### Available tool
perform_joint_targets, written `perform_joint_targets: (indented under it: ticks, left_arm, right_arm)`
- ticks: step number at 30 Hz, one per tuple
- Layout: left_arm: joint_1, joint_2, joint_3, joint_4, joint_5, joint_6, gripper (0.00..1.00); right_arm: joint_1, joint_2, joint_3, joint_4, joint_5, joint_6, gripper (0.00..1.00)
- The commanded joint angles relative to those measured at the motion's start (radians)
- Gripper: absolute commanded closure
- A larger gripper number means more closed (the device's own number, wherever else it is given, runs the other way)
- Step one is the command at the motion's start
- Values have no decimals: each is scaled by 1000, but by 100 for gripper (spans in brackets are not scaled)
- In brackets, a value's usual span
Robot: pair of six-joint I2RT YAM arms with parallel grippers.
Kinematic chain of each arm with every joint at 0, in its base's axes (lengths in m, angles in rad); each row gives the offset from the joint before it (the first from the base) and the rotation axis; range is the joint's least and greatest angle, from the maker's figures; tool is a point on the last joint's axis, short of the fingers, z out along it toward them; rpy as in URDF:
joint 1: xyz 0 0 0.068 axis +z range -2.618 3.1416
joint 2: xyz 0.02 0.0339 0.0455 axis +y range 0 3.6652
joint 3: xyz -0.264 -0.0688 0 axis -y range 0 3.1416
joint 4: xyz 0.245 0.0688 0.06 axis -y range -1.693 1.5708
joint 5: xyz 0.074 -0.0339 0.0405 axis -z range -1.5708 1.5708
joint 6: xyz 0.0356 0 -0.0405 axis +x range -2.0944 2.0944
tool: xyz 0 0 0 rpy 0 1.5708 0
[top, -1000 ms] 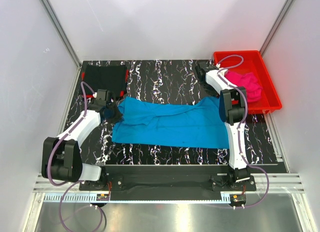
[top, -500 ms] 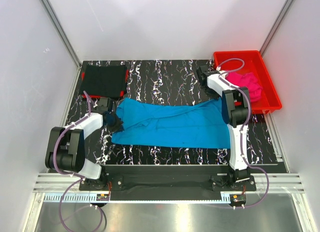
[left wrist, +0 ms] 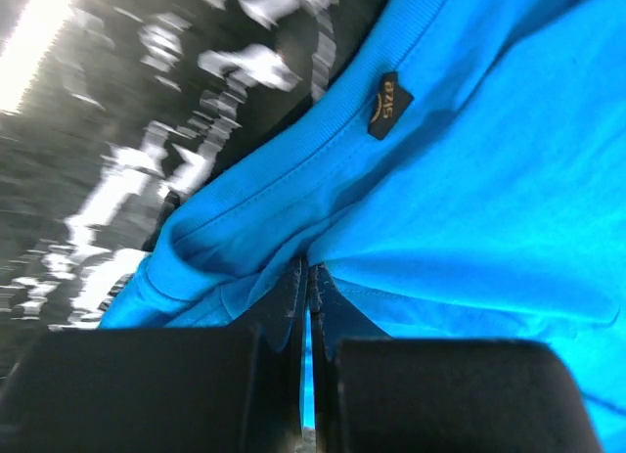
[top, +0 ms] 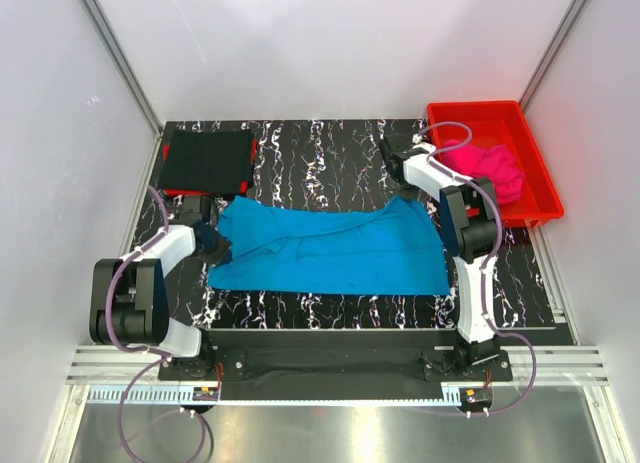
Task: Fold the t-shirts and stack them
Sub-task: Fold the tshirt
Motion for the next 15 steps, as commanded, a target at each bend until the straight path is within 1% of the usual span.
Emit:
perform_joint_targets:
  ticks: [1, 6, 9, 11, 15]
  left_arm:
    - [59, 7, 6, -77, -137, 46, 100]
    - [71, -18, 47, -108, -139, 71, 100]
    - [71, -41, 116, -154, -118, 91, 100]
    - [71, -70, 173, -176, -107, 100, 100]
    - [73, -101, 250, -225, -101, 111, 100]
  right_arm:
    - [62, 30, 53, 22, -101, 19, 100]
    - [75, 43, 119, -10, -69, 19, 100]
    - [64, 27, 142, -59, -15, 4, 100]
    - [43, -8, 134, -73, -9, -7, 100]
    - [19, -112, 49, -40, 16, -35, 100]
